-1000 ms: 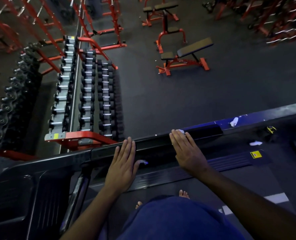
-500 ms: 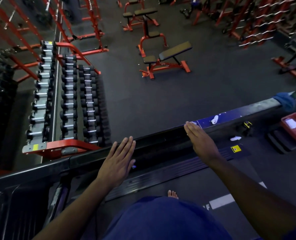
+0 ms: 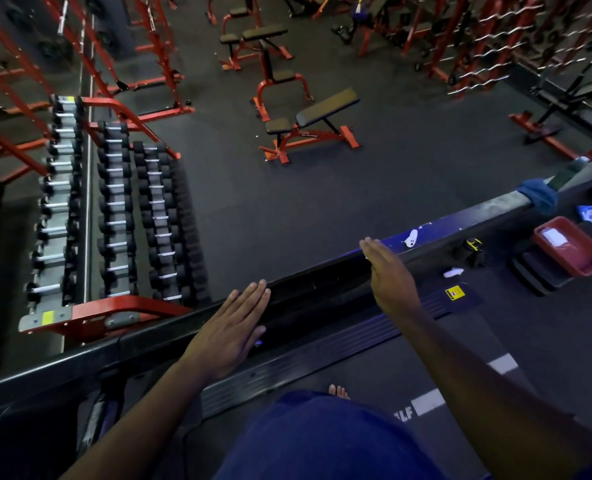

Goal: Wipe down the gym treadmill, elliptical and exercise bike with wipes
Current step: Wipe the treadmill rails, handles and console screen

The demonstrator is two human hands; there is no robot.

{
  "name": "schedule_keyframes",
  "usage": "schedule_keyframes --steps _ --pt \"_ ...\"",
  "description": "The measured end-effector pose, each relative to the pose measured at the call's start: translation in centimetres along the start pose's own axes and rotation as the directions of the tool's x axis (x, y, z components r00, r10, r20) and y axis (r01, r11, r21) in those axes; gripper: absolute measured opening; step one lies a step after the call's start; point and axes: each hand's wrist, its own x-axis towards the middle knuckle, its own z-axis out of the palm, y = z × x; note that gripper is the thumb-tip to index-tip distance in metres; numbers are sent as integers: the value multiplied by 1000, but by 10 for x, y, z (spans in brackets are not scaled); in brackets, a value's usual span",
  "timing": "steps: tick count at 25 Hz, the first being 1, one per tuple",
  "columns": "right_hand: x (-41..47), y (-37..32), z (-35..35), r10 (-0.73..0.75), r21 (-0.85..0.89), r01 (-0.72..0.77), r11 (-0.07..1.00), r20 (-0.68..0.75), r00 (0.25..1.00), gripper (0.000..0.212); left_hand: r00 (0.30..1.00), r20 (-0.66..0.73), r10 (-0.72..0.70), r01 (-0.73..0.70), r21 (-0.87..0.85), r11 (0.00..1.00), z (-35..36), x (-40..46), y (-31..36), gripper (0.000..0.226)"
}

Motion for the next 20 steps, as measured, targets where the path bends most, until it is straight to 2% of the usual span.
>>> schedule_keyframes --steps 3,7,12,16,20 --pt "-7 -8 25 -32 -103 36 994 43 999 47 997 -29 -78 77 -13 997 -4 -24 -11 63" --pt "-22 -34 36 -59 -271 79 959 83 995 71 975 -80 -209 208 -25 978 -6 -70 -34 65" --pt "-41 -106 72 -209 -246 247 937 169 963 80 930 -109 -350 348 -33 937 -7 -122 -58 68" --pt "-62 -178 115 -432 -156 474 867 240 869 81 853 -115 -509 505 -65 861 -13 -167 -71 71" --pt "-75 -252 151 -575 -118 634 764 322 752 87 751 -98 -653 642 -125 757 -16 -212 -82 75"
